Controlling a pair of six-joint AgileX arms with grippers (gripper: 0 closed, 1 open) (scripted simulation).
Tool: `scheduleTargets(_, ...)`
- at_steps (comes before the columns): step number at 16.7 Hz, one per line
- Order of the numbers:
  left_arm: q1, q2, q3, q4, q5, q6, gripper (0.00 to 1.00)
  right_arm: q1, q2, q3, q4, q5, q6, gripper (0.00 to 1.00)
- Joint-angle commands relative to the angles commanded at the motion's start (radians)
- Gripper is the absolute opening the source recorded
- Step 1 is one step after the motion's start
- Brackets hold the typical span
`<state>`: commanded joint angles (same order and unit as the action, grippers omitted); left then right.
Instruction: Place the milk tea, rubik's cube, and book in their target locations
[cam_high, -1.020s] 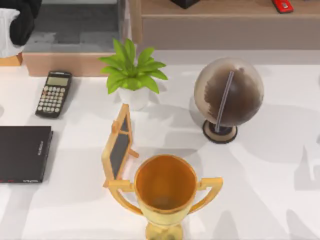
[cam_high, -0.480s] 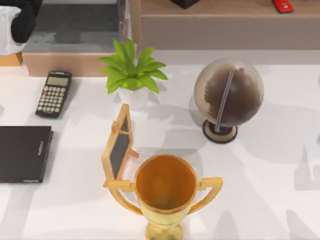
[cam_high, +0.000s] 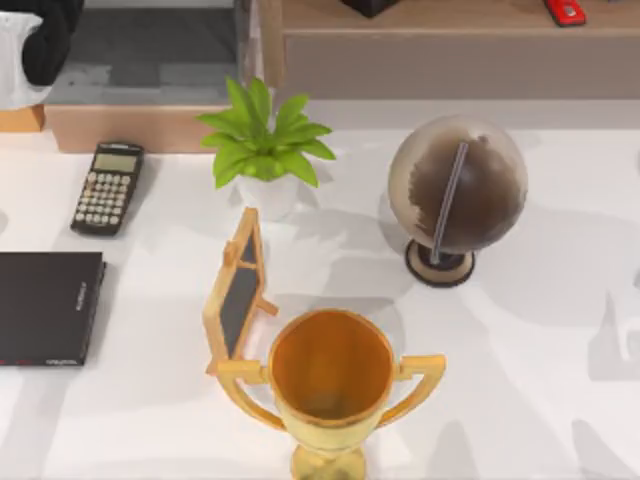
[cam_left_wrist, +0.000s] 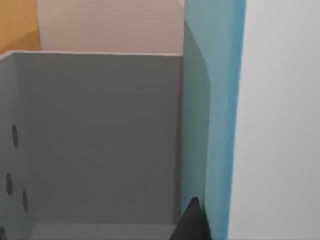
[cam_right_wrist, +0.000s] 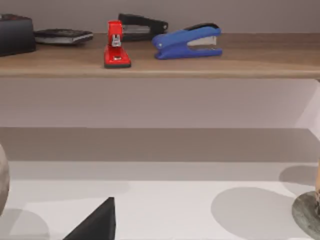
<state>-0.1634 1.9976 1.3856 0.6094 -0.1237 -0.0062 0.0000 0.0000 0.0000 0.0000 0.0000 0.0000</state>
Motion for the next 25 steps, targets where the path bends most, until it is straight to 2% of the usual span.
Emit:
scheduleTargets(1, 0.000, 0.000, 0.000, 0.000, 0.000, 0.000, 0.02, 0.000, 0.000, 0.000, 0.000, 0.000, 0.000, 1.00)
scheduleTargets(2, 0.000, 0.000, 0.000, 0.000, 0.000, 0.000, 0.00, 0.000, 0.000, 0.000, 0.000, 0.000, 0.000, 1.00)
scheduleTargets(20, -0.002, -0.047, -0.024, -0.020, -0.004, 0.003, 0.00, 0.000, 0.000, 0.000, 0.000, 0.000, 0.000, 1.00)
scheduleTargets(22, 0.003, -0.070, -0.035, -0.021, 0.020, 0.025, 0.00, 0.000, 0.000, 0.000, 0.000, 0.000, 0.000, 1.00)
scheduleTargets(25, 0.017, -0.162, -0.080, -0.007, 0.109, 0.135, 0.00, 0.000, 0.000, 0.000, 0.000, 0.000, 0.000, 1.00)
